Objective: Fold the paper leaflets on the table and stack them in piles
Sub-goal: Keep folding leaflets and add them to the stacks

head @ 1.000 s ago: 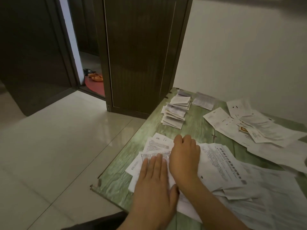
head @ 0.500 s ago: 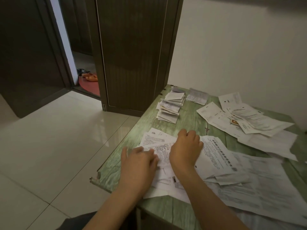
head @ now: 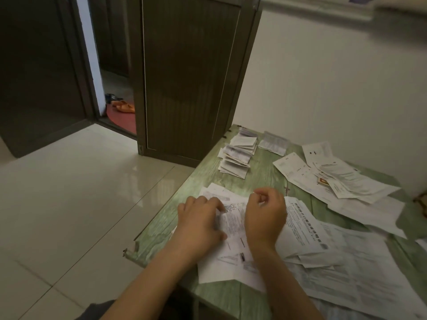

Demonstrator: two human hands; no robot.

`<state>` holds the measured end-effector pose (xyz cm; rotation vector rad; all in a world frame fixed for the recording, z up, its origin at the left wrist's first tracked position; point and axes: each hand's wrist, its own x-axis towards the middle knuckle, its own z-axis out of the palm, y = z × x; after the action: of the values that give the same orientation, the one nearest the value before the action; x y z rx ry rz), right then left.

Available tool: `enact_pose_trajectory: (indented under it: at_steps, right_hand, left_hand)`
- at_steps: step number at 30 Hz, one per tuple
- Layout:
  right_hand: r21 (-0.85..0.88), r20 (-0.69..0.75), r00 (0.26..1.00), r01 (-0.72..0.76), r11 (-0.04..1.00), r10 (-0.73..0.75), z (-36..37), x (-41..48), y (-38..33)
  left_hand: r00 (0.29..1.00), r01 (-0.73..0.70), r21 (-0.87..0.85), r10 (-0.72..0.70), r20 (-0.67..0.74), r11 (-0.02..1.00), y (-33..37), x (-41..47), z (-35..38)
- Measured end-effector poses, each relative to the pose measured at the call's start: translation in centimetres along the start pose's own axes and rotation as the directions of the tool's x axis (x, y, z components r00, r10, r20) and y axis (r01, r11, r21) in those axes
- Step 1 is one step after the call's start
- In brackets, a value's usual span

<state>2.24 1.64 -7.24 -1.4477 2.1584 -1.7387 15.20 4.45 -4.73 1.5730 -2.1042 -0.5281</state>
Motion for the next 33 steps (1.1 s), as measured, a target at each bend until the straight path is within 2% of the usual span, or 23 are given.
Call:
enact_pose_trajectory:
  at_steps: [3,5,8,10,12,15,20,23,27,29,33]
  right_hand:
    - [0.255,0.03,0.992,-0.13,0.958,0.126,-0.8,-0.1,-0.8]
    - [0.357,0.093,0.991,-0.122,0.926,0.095,-1.1,-0.4,-1.5]
    - [0.417,0.285,0.958,-0.147,0.897,0.024,-2.0,-0.3,-2.6]
    - [0.42,0.508,0.86,-0.206,0.884,-0.04,-2.7,0.2,-3.7]
    - [0.383,0.651,0.753,-0.212,0.899,-0.1,-3.0,0.6,-4.7]
    - [0.336,0.682,0.729,-0.237,0.912,-0.062,-3.0,1.1,-4.8]
    - [0.213,0.768,0.62,-0.485,0.848,0.162,-3.1,4.0,-3.1]
    - [0.228,0.811,0.558,-0.576,0.785,0.174,-3.4,6.1,-2.1]
    - [0.311,0.724,0.637,-0.645,0.698,0.265,-3.3,9.9,-0.6]
    - [0.355,0.636,0.688,-0.664,0.658,0.35,-2.9,11.2,0.2]
    - [0.309,0.388,0.774,-0.621,0.72,0.501,-0.9,12.0,2.4]
  left_hand:
    - [0.995,-0.03,-0.097,0.02,-0.102,0.995,-0.2,-0.1,-0.3]
    - [0.994,0.045,-0.326,-0.076,-0.083,0.944,-0.7,0.0,-0.8]
    - [0.978,0.134,-0.697,-0.207,-0.022,0.705,-1.0,0.0,-2.4]
    - [0.966,0.171,-0.827,-0.256,0.034,0.536,-0.9,0.0,-3.1]
    - [0.951,0.188,-0.876,-0.305,0.05,0.444,-0.6,0.4,-3.2]
    - [0.939,0.202,-0.889,-0.34,0.057,0.41,-0.1,1.0,-2.7]
    - [0.951,0.207,-0.876,-0.3,0.075,0.435,0.8,2.2,-2.0]
    - [0.952,0.254,-0.891,-0.261,0.161,0.376,1.9,2.8,-1.7]
    - [0.945,0.271,-0.922,-0.256,0.201,0.277,3.1,3.9,-1.4]
    - [0.945,0.272,-0.925,-0.255,0.205,0.264,3.4,4.2,-1.3]
    - [0.949,0.268,-0.922,-0.243,0.202,0.279,3.9,5.0,-0.9]
